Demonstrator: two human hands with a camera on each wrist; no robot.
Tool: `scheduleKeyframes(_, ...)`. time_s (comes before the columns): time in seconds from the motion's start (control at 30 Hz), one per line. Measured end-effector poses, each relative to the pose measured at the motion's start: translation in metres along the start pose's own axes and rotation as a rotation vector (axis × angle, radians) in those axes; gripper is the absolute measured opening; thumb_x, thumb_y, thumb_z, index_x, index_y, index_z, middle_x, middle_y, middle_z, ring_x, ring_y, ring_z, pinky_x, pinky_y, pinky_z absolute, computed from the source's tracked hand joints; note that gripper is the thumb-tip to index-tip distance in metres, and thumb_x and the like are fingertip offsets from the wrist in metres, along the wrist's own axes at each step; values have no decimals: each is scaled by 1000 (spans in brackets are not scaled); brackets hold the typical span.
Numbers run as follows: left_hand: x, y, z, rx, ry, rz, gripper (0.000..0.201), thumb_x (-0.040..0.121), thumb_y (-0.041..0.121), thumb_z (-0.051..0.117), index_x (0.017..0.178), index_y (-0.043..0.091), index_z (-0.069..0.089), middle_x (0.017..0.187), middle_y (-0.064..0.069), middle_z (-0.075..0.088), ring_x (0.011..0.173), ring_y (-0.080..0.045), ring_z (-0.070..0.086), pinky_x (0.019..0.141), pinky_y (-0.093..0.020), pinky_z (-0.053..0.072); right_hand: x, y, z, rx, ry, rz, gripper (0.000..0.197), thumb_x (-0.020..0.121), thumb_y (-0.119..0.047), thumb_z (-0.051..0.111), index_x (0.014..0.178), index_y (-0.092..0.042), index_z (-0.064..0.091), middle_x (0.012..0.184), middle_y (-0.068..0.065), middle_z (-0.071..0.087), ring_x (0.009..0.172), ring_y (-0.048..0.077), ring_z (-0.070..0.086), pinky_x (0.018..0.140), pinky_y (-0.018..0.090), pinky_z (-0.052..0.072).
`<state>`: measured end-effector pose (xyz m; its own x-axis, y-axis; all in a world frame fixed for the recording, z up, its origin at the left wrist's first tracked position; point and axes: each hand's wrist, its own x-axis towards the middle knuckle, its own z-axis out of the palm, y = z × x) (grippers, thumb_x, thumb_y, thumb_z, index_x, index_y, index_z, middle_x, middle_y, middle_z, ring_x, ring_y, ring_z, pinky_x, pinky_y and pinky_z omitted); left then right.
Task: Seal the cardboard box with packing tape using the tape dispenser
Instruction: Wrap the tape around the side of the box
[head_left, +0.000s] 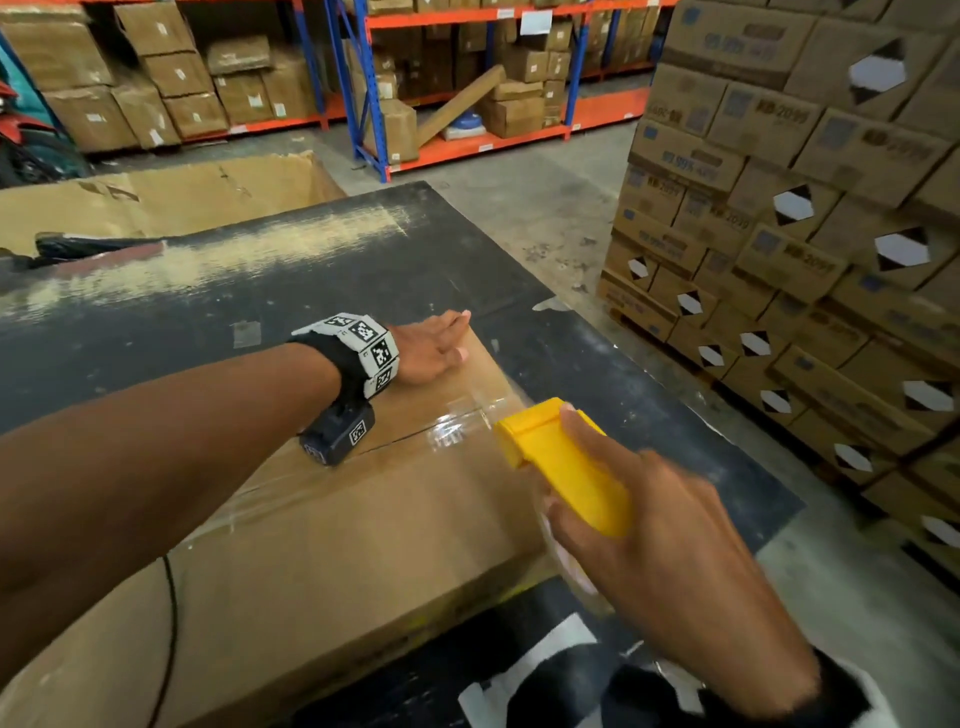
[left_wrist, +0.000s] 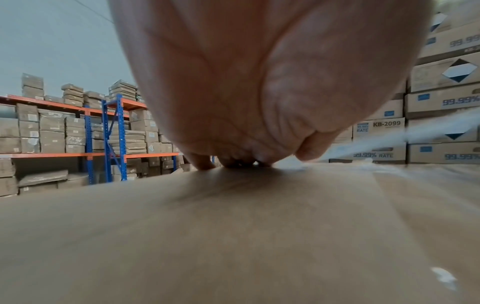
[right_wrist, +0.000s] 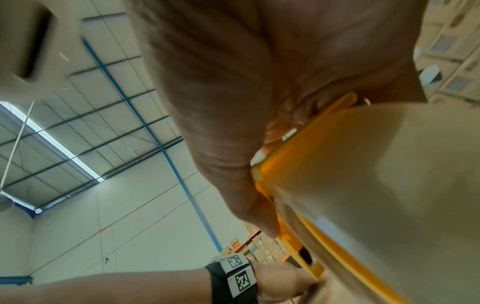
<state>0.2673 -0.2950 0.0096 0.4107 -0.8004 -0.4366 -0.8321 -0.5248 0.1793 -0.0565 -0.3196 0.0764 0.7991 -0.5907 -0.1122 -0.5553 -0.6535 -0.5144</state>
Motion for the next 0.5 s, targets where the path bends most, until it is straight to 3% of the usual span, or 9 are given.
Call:
scheduleKeyframes(0.07,-1,0,0,19,5,11,66,107,40,18,159,12,-12,170,-7,-12,158,-24,-6,124,-36,-2,-38,20,5,-93,-44,88,79,80,-75,48,146,-74,4,94,-12,54,88,14,60,63,18,38)
scheduleKeyframes(0.13,-3,3,1,6,6,13,67,107,39,21,159,12,-11,170,-7,-12,158,-25,-6,124,-37,-3,-67,40,9,-146,-14,153,88,67,-81,41,144,-75,-2,85,-14,57,80,19,69,56,12,34)
scheduleKeyframes(0.2,-4,2,-2,13,33,9,67,107,37,23,159,10,-10,170,-9,-9,158,-27,-4,125,-39,-1,-86,56,18,-190,-86,208,96,51,-94,24,132,-79,-25,83,-24,46,86,20,68,61,14,36)
scheduleKeyframes(0.23,-3,3,-2,7,34,16,68,107,37,24,159,10,-10,170,-9,-9,158,-28,-4,126,-39,0,-95,58,20,-183,-104,243,98,48,-97,22,131,-79,-26,81,-27,38,81,19,64,61,15,36)
scheduleKeyframes(0.27,-2,2,-2,17,33,23,68,107,37,24,159,10,-10,170,-9,-10,158,-28,-5,127,-40,0,-101,59,20,-141,-61,238,97,55,-93,30,142,-76,-8,76,-26,36,68,18,57,56,13,36)
scheduleKeyframes(0.33,0,1,1,41,25,32,69,107,38,24,159,10,-11,170,-8,-11,158,-27,-6,127,-40,-1,-112,61,25,-61,33,169,89,66,-73,49,151,-52,34,67,-18,41,51,11,42,46,9,28)
scheduleKeyframes(0.4,3,-1,3,29,26,30,69,107,37,25,159,10,-10,170,-7,-11,158,-26,-6,127,-39,-1,-114,61,36,-138,69,156,88,70,-70,48,153,-47,34,69,-9,46,52,13,41,46,15,32)
scheduleKeyframes(0.5,6,-3,4,17,38,36,69,107,36,27,159,8,-9,170,-8,-11,158,-23,-6,127,-37,-1,-98,66,48,-157,-96,210,81,75,-73,36,154,-59,22,85,-3,56,79,22,60,67,30,44)
